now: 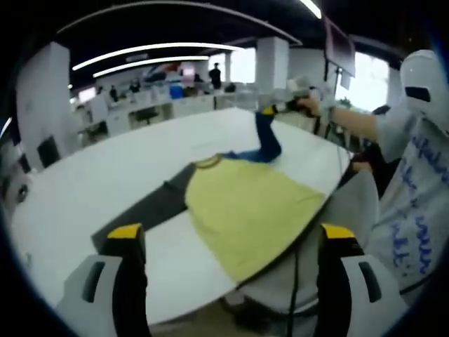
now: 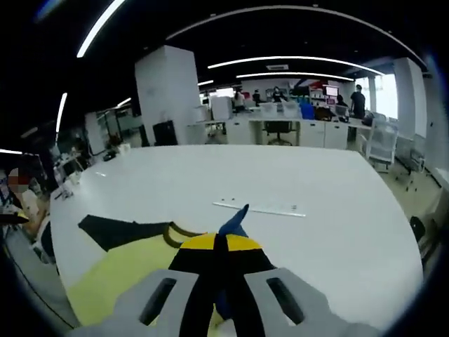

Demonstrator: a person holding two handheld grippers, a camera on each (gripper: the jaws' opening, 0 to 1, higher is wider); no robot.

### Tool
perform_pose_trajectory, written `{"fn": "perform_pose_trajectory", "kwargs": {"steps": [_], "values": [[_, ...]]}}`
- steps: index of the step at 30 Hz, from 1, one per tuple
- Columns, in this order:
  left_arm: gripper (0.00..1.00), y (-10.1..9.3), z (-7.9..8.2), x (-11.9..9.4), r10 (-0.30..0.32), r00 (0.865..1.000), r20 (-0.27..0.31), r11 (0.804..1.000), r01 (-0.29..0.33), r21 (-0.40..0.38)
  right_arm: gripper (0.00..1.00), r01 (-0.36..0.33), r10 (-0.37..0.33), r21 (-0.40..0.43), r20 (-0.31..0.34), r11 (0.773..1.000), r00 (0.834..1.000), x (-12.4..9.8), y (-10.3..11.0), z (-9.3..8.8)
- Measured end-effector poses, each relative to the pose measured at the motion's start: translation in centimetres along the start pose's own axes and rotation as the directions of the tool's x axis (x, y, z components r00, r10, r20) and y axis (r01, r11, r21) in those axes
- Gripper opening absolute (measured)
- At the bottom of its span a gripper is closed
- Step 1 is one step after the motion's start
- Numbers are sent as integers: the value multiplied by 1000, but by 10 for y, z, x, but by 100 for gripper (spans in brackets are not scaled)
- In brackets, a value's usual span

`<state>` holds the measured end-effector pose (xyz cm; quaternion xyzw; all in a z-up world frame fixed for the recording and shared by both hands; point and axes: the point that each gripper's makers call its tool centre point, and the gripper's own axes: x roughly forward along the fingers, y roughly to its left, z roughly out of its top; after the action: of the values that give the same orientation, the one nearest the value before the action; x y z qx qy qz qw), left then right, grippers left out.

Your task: Fold the garment on the visible template until the final outline fits inside the template.

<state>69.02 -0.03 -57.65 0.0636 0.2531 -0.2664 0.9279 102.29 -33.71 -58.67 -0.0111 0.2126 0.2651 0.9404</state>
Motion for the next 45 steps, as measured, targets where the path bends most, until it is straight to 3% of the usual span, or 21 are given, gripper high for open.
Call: {"fn": "perform_pose_trajectory", "kwargs": {"steps": [8,27,40,45], "values": [[98,5,-2,-6,11,1000,4,1000,-11,4,3,-71,71,-23,-13,997,997,22,46,4],[98,13,-5,-10,11,1000,-4,1000,-11,6,3,-189,188,-37,-28,981,982,56,117,6],[98,16,-10,-15,18,1000,-2,1000,-18,-11,3,-238,236,-35,-39,971,971,73,153,7],[98,17,-10,-17,24,1000,2,1000,-24,-13,3,-254,251,-39,-72,966,965,79,164,-4]]}}
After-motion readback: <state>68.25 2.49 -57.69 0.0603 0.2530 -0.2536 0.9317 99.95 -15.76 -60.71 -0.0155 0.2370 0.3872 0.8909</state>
